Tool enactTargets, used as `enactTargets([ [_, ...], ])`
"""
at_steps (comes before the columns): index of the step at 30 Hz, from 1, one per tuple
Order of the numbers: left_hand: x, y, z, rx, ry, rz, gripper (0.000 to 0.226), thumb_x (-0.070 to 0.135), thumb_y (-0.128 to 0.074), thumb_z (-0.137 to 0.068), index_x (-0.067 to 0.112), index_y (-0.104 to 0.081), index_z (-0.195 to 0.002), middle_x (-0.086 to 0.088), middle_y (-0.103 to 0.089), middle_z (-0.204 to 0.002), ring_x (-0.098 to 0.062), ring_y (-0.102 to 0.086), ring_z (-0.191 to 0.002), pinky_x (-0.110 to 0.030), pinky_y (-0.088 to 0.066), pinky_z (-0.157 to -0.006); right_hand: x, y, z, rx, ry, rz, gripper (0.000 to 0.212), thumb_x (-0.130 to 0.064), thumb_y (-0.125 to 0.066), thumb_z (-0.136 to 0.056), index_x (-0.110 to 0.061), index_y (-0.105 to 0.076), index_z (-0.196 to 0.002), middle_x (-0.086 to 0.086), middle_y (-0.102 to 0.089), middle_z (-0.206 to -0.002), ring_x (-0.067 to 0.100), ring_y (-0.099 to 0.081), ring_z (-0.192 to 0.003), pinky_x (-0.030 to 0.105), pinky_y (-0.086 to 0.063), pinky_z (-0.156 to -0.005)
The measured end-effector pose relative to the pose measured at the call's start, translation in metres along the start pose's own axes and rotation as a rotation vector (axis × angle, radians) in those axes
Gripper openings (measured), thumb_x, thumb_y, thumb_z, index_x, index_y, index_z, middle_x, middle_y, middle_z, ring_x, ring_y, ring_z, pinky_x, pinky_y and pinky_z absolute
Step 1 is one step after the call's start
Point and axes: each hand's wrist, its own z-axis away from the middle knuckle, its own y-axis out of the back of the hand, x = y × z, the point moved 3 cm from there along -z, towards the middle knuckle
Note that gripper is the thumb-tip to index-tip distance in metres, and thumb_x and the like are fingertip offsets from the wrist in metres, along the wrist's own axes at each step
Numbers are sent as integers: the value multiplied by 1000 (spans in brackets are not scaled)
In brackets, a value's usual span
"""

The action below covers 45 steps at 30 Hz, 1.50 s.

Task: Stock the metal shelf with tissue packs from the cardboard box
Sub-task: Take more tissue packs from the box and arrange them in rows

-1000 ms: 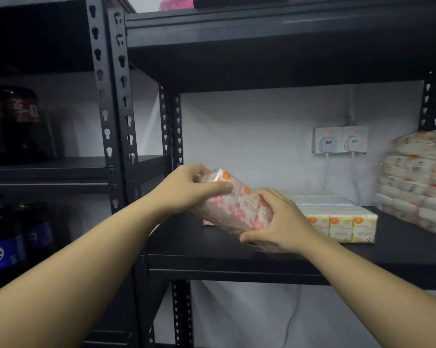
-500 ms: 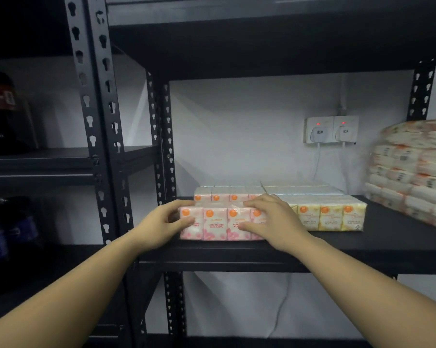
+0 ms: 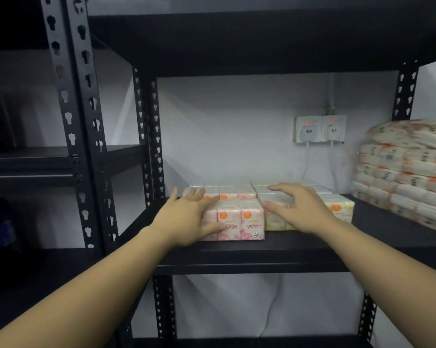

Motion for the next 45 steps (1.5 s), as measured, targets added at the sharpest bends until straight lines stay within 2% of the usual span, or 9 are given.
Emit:
enactTargets([
  [2, 10, -3, -9, -1, -11, -40, 84, 86, -36, -89, 46, -21, -161, 2, -29, -168, -23, -31, -153, -50, -24, -126, 21, 6, -2, -49, -40, 110, 84, -83, -58, -77, -39, -52, -147, -9, -47, -157, 16, -37, -147, 43, -31, -121],
  [4, 10, -6, -18, -2, 5, -39, 81, 84, -38, -90, 46, -24, -160, 5, -34, -167, -21, -38, -150, -46, -33, -120, 40, 8, -2, -119, -54, 259, 90, -89, -50, -75, -42, -45, -152, -8, -41, -161, 19, -33, -150, 45, -27, -123],
  [7, 4, -14, -32, -25, 0, -45, 81, 84, -38, -91, 45, -24, -160, 4, -31, -168, -19, -30, -154, -49, -27, -124, 52, 7, 0, -156, -24, 372, 89, -91, -43, -76, -46, -40, -153, -6, -37, -164, 20, -33, -150, 46, -25, -123],
  [11, -1, -21, -48, -46, -21, -43, 81, 84, -37, -90, 45, -23, -161, 5, -28, -169, -19, -27, -156, -49, -23, -127, 52, 6, -2, -156, -2, 378, 81, -85, -48, -83, -46, -40, -153, -8, -38, -163, 18, -33, -150, 45, -24, -122],
  [17, -5, -29, -60, 5, -33, -35, 80, 84, -41, -88, 47, -29, -158, 8, -37, -165, -17, -38, -149, -40, -29, -123, 53, 4, -8, -178, 16, 398, 78, -81, -48, -87, -44, -38, -154, -9, -38, -163, 17, -32, -149, 43, -23, -122],
  [30, -11, -39, -81, 3, -35, -48, 84, 85, -41, -87, 43, -30, -158, 9, -41, -162, -19, -42, -146, -40, -34, -119, 65, -7, -21, -178, 24, 459, 85, -86, -39, -86, -42, -31, -158, -8, -33, -165, 19, -31, -150, 43, -22, -124],
  [36, -8, -31, -73, -35, -36, -7, 87, 80, -49, -88, 42, -21, -162, 2, -27, -169, -21, -26, -155, -45, -18, -127, 54, 1, -13, -190, 42, 442, 90, -86, -44, -85, -39, -27, -160, -7, -28, -167, 18, -23, -154, 47, -12, -128],
  [40, 12, -15, -50, 120, -69, 52, 82, 70, -55, -91, 36, -29, -160, 2, -32, -167, -18, -28, -153, -45, -18, -128, 30, 8, 10, -102, 66, 433, 81, -80, -45, -89, -38, -32, -158, -8, -26, -168, 15, -17, -156, 49, -2, -128],
  [45, 36, -22, -24, 176, -67, 10, 65, 67, -47, -97, 41, -37, -156, 1, -34, -166, -22, -28, -154, -54, -17, -127, 18, 3, 31, -30, 56, 399, 64, -64, -48, -98, -38, -37, -155, -7, -31, -166, 17, -20, -155, 48, -10, -128],
])
